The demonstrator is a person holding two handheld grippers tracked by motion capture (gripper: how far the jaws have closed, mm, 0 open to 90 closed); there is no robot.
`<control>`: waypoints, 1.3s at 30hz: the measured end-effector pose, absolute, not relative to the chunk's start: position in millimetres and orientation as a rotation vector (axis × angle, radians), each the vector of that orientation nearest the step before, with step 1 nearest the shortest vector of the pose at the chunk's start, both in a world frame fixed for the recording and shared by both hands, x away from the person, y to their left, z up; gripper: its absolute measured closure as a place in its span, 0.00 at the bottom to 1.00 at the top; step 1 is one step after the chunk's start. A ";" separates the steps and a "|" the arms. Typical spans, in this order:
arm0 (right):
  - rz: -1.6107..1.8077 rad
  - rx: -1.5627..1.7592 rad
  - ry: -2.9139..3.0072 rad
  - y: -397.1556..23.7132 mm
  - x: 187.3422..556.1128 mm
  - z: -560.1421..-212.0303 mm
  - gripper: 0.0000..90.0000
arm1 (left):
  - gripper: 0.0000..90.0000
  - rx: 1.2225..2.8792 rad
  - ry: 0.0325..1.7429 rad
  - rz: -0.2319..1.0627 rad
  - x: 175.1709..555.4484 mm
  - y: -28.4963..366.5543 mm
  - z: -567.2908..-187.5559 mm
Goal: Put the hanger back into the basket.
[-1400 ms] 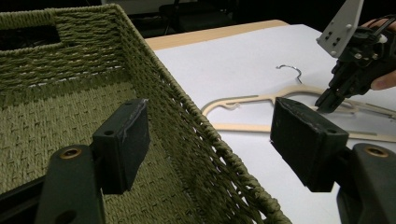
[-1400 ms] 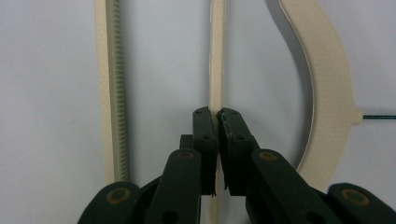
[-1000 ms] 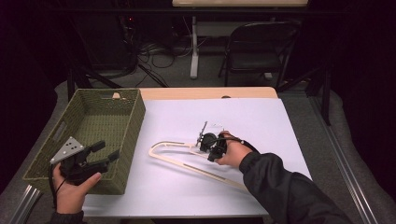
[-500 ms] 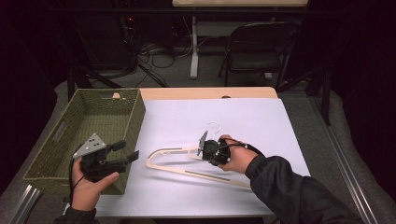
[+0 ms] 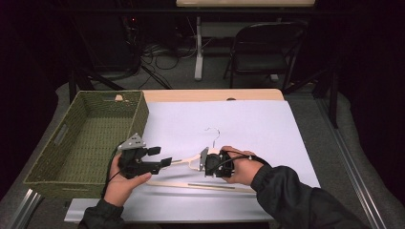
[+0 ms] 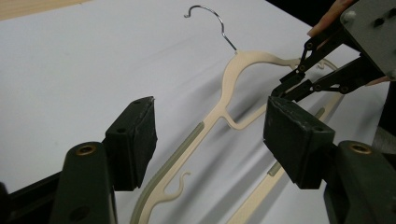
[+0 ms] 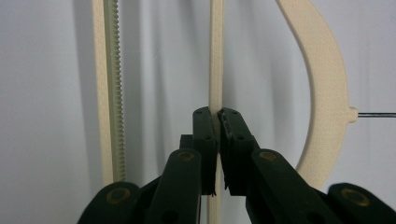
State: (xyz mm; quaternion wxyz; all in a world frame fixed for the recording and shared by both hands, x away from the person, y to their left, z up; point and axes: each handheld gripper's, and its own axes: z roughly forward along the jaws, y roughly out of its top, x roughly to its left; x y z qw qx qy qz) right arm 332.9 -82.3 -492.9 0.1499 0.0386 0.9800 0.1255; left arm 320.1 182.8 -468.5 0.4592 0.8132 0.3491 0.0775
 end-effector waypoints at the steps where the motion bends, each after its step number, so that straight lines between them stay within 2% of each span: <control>1: 0.360 0.099 2.814 -81.9 332.2 -493.3 0.95 | 0.41 2.013 0.850 0.179 322.2 176.8 -470.0; 6: 0.345 0.044 2.797 -78.4 326.5 -495.0 0.95 | 0.55 2.075 0.816 0.077 332.6 151.5 -481.5; 14: 0.322 -0.061 2.778 -78.6 315.9 -496.0 0.95 | 0.59 2.170 0.782 0.000 336.9 124.1 -500.3; 26: 0.302 -0.141 2.765 -76.9 307.6 -502.5 0.95 | 0.64 2.217 0.812 -0.049 345.4 111.2 -518.3; 29: 0.307 -0.151 2.762 -75.7 306.8 -504.7 0.95 | 0.74 2.236 0.812 -0.067 347.4 108.2 -521.9; 31: 0.305 -0.147 2.760 -75.2 306.0 -505.7 0.95 | 0.76 2.254 0.819 -0.061 347.9 106.8 -524.2; 32: 0.301 -0.159 2.761 -74.8 305.9 -506.0 0.95 | 0.84 2.266 0.822 -0.046 347.4 105.8 -525.7; 39: 0.299 -0.157 2.771 -73.9 306.3 -508.4 0.95 | 0.87 2.276 0.819 -0.043 346.0 105.4 -526.3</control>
